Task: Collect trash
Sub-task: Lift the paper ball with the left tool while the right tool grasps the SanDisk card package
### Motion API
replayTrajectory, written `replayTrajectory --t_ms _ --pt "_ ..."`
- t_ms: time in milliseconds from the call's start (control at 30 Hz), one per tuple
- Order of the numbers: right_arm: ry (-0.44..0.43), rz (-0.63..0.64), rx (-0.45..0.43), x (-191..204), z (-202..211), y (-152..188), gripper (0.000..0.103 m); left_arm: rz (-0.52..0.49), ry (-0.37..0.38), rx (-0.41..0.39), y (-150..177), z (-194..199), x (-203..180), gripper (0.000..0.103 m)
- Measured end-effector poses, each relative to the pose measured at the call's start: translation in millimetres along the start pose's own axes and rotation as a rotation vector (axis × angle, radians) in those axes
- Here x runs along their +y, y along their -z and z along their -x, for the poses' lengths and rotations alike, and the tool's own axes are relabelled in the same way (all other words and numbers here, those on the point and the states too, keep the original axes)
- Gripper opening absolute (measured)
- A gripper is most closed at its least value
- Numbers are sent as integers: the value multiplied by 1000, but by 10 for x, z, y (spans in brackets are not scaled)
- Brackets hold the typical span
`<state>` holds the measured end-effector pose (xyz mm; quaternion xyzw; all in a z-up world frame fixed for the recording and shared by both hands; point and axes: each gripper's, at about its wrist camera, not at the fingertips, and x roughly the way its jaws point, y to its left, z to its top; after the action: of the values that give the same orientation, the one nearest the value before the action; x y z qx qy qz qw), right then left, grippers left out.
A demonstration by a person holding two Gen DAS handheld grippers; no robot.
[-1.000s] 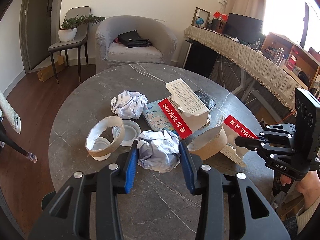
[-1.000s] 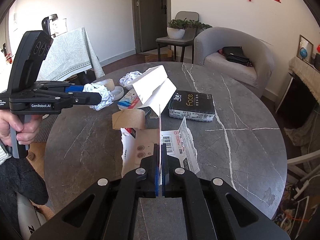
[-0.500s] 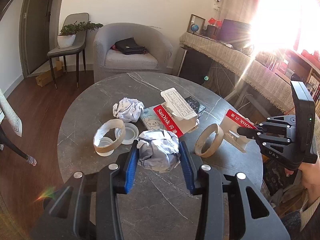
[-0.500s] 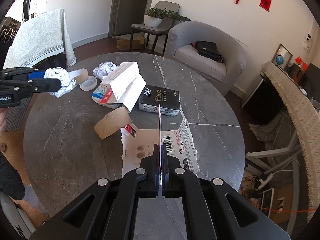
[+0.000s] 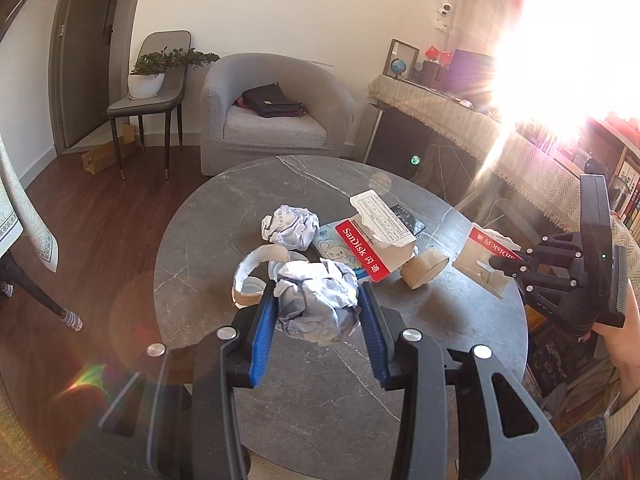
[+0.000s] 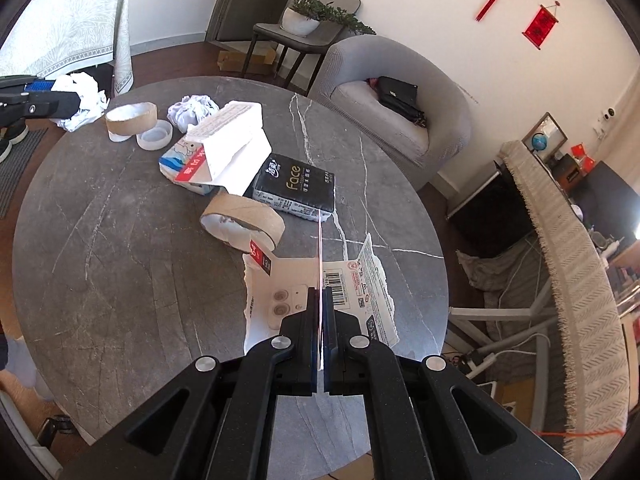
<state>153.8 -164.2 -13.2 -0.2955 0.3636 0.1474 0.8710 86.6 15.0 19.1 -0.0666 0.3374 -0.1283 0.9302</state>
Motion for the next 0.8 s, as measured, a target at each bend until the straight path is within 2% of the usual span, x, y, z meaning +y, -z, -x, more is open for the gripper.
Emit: replayTrajectory --t_ms 467,800 --pt "-115 27 -114 429 296 -457 1 39 -84 4 87 231 467 43" --pt "-247 34 -187 826 420 -812 1 60 -160 21 243 388 840 43"
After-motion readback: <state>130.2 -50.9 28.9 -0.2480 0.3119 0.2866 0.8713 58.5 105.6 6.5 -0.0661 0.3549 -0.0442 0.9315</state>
